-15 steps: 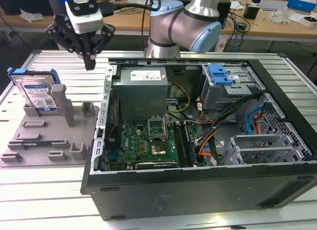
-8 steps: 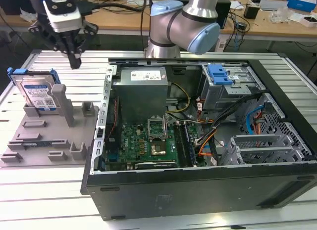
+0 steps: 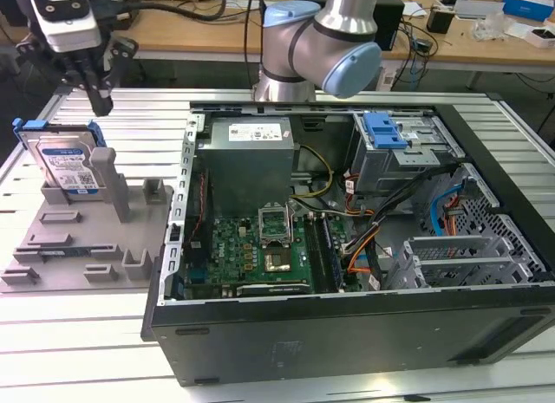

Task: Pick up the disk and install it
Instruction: 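Reach for the disk, then pick up the disk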

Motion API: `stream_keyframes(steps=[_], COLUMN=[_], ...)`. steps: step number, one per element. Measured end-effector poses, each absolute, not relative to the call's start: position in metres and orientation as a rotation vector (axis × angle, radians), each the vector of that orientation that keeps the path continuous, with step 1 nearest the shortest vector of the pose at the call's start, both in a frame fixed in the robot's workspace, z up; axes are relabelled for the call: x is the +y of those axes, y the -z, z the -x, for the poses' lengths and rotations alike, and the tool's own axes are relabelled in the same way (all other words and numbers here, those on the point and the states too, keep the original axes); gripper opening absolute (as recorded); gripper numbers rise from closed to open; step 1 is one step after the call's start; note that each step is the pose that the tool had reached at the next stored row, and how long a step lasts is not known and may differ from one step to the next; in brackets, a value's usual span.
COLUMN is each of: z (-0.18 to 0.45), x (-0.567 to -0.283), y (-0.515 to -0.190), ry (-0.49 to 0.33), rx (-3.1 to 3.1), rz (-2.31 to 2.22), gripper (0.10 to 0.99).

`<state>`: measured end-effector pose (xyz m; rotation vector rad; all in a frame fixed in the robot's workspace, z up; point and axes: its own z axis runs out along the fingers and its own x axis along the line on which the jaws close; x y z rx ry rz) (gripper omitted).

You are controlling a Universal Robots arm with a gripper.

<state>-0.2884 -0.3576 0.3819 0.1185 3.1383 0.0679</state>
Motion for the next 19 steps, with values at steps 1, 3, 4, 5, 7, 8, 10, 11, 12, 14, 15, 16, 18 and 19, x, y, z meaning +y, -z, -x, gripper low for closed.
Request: stream_keyframes(steps=[1,3,4,5,7,8,10,11,12,14,15,16,18,19], z=[0.292,0.299,0.307,0.317,0.33,0.336,0.342,0.342,0.342,0.342,0.342,0.342,0.342,0.342], x=[-0.356,-0.352,-0.347,-0.342,-0.334,-0.331,-0.327,-0.327,-0.327,-0.327,-0.327,-0.327,-0.327,-0.327], y=[-0.382,-0.381,-0.38,-0.379,-0.378,-0.377,-0.377,-0.377,-0.377,-0.377,-0.377,-0.377,-0.377,-0.377], ry=[-0.068,-0.068,-0.068,-0.068,-0.068,-0.068,-0.068,-0.067,-0.067,-0.067,-0.067,-0.067,-0.067,-0.067], rx=[3.139,3.139,3.141,3.142,3.145,3.146,3.148,3.151,3.151,3.152,3.153,3.153,3.153,3.153], rz=[-0.118,-0.119,-0.119,-0.119,-0.119,-0.119,-0.119,-0.119,-0.12,-0.12,-0.12,-0.12,-0.12,-0.12], gripper=[0.106,0.106,0.106,0.106,0.106,0.106,0.106,0.106,0.106,0.106,0.106,0.106,0.106,0.106])
